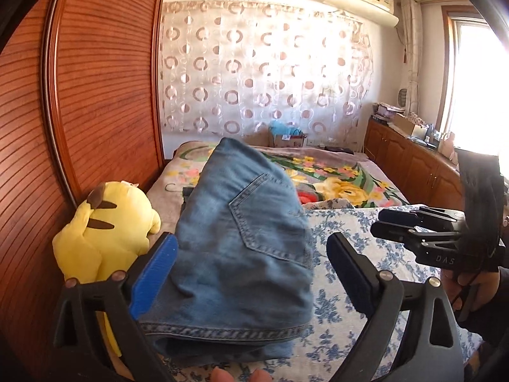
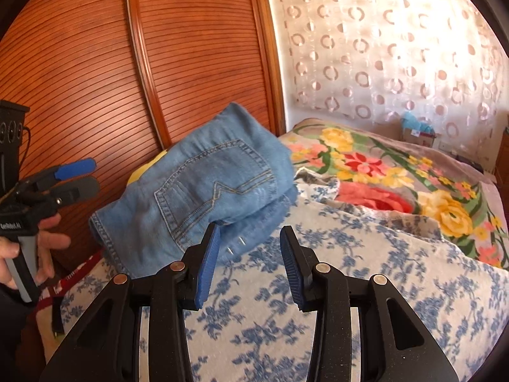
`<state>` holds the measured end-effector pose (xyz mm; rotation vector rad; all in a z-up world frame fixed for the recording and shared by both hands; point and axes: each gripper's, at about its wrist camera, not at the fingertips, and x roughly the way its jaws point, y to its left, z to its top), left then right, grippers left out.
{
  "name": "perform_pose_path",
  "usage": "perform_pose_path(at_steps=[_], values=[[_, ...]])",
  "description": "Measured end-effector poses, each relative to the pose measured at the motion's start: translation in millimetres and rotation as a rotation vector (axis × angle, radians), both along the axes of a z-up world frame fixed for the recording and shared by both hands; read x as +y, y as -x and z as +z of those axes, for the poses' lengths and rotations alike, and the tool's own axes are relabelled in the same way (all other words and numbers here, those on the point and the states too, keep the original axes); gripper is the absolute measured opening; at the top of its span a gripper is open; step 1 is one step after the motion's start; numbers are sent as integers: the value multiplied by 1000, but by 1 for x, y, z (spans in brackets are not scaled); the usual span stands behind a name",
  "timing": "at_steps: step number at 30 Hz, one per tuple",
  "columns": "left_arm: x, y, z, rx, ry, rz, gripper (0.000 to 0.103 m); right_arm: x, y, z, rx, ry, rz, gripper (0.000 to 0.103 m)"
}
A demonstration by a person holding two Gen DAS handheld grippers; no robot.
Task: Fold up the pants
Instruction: 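Lower the jeans onto the other denim stack and open both tools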
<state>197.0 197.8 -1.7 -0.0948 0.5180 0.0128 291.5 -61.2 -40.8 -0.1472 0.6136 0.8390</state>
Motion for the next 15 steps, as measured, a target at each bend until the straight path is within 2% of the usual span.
perform_pose_path(at_steps=[8,11,15], values=[[-33,13,19,-31,-33,-34,97,-35,25,22,-75,-29,-53,40],[-49,18,22,-30,-63,-35,97,-49,40,31,-114,-35,-80,46],[-66,28,24,-38,-44,-59,97,-67,57,39,-138,-46,-120,52]])
